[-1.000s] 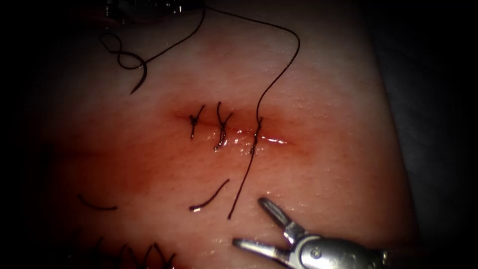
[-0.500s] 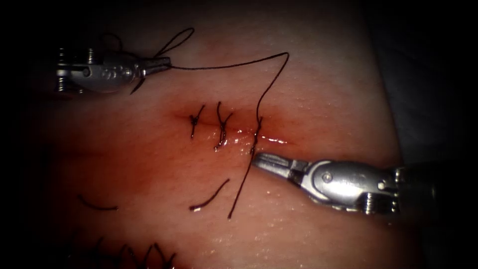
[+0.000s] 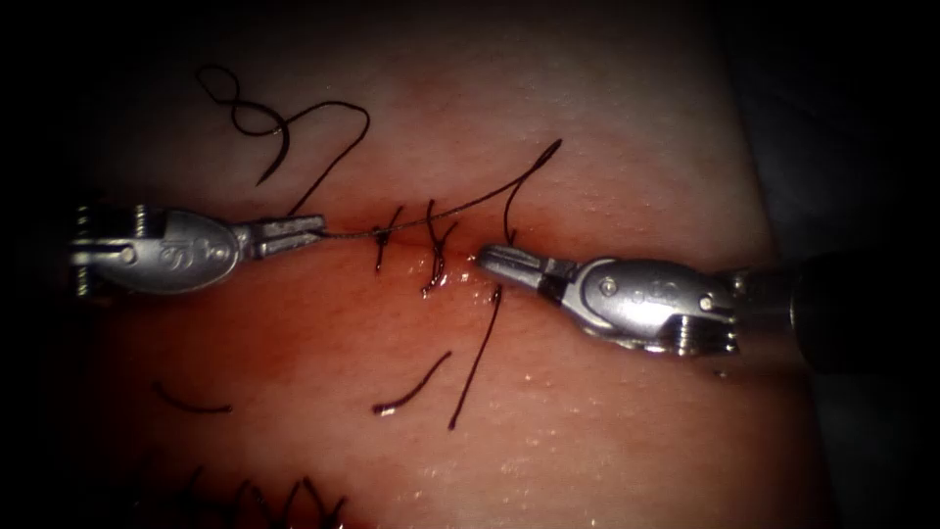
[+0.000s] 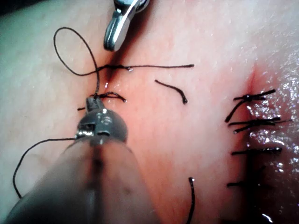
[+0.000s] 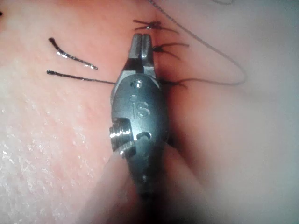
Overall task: Wound Closure
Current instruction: Wrap the thread one time around the right tool clockwise, then grab the suture tail end with the right hand.
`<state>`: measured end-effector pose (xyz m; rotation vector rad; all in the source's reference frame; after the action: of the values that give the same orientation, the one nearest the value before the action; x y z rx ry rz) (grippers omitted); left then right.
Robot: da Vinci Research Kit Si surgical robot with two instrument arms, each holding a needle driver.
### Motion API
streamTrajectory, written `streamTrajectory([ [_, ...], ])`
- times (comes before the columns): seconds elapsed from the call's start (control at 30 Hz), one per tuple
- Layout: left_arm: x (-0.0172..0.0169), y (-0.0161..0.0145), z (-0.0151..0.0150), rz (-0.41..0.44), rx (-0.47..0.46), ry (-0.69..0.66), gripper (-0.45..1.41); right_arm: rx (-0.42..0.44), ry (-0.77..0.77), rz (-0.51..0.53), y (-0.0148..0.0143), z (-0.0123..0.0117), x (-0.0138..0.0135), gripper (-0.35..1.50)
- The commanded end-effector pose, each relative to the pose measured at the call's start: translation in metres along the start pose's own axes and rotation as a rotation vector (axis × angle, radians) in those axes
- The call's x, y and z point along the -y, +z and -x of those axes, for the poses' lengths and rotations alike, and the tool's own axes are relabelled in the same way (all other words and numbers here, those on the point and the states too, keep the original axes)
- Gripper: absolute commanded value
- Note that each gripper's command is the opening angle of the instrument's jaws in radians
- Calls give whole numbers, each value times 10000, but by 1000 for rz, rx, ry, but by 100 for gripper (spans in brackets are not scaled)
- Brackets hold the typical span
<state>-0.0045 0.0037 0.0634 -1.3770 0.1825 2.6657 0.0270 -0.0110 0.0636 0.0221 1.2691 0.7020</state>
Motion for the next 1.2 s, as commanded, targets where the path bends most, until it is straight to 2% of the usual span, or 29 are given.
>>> streamTrajectory([
  [0.03,-5,10,3,4,-1,-3,-45,-25,7,-2,13,6,-2,-35],
  [0.17,-24,15,5,26,-16,-16,-45,-90,34,-4,32,6,-13,-35],
  [0.2,-31,18,6,32,-16,-14,-45,-143,69,-14,39,6,-16,-35],
  [0.4,-51,32,7,79,-26,-14,-45,-271,172,-90,50,1,-22,-35],
  [0.8,-49,70,6,103,-49,-2,-45,-352,234,-311,58,-24,-10,-35],
  [0.9,-48,81,2,113,-50,0,-45,-381,242,-408,64,-27,-3,-35],
  [1.0,-44,88,6,123,-47,2,-45,-358,243,-498,62,-29,3,-35],
  [1.2,-38,100,26,127,-36,12,-45,-211,208,-689,48,-30,5,-35],
])
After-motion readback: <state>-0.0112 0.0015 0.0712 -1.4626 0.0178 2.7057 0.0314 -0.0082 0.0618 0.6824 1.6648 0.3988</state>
